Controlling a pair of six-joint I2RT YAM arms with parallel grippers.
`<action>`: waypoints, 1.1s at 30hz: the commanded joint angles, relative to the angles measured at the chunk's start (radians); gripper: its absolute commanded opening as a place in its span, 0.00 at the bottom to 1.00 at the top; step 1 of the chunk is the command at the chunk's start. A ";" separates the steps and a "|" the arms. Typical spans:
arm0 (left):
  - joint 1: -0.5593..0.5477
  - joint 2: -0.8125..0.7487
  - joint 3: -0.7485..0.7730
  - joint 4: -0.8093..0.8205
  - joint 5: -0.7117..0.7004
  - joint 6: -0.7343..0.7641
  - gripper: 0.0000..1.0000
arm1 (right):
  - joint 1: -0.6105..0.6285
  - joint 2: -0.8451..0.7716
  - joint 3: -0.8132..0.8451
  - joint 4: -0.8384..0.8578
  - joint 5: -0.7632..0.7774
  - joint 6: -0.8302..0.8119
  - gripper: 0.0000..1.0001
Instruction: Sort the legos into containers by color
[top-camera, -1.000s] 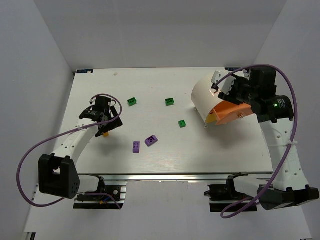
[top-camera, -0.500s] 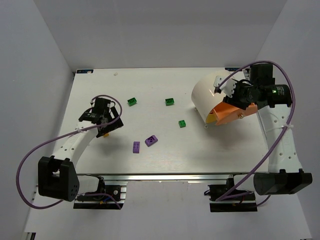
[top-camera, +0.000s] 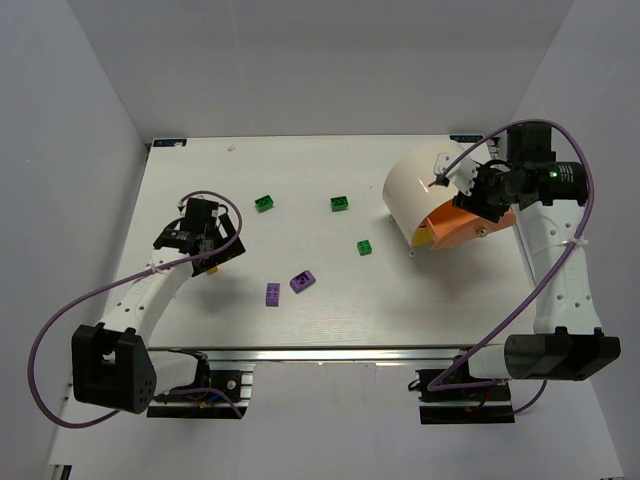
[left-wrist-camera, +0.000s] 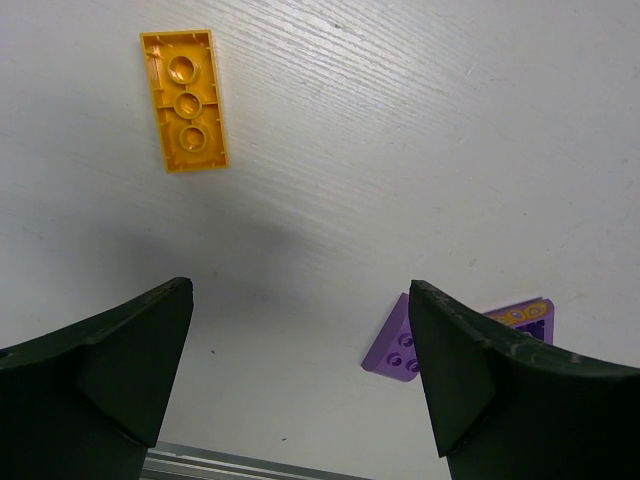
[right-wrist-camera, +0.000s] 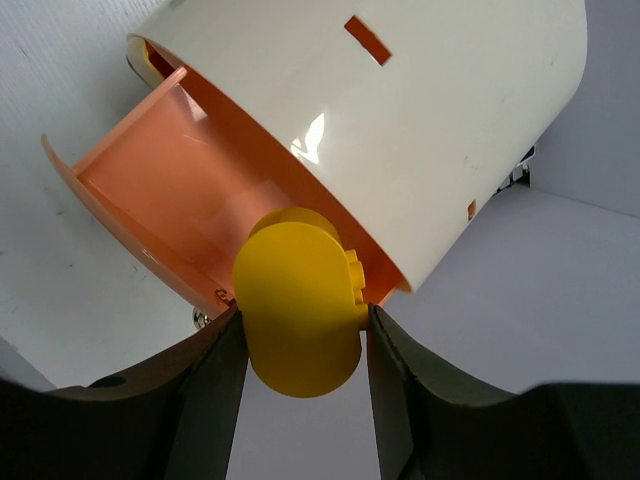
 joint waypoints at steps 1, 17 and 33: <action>0.006 -0.023 0.012 -0.001 -0.005 -0.001 0.98 | -0.007 0.008 0.021 -0.030 0.009 -0.357 0.53; 0.006 -0.003 0.043 -0.030 -0.029 -0.018 0.96 | -0.056 0.031 0.158 0.009 -0.224 -0.169 0.49; 0.110 0.200 0.179 -0.107 -0.154 0.014 0.87 | 0.263 -0.178 -0.395 0.682 -0.622 0.746 0.47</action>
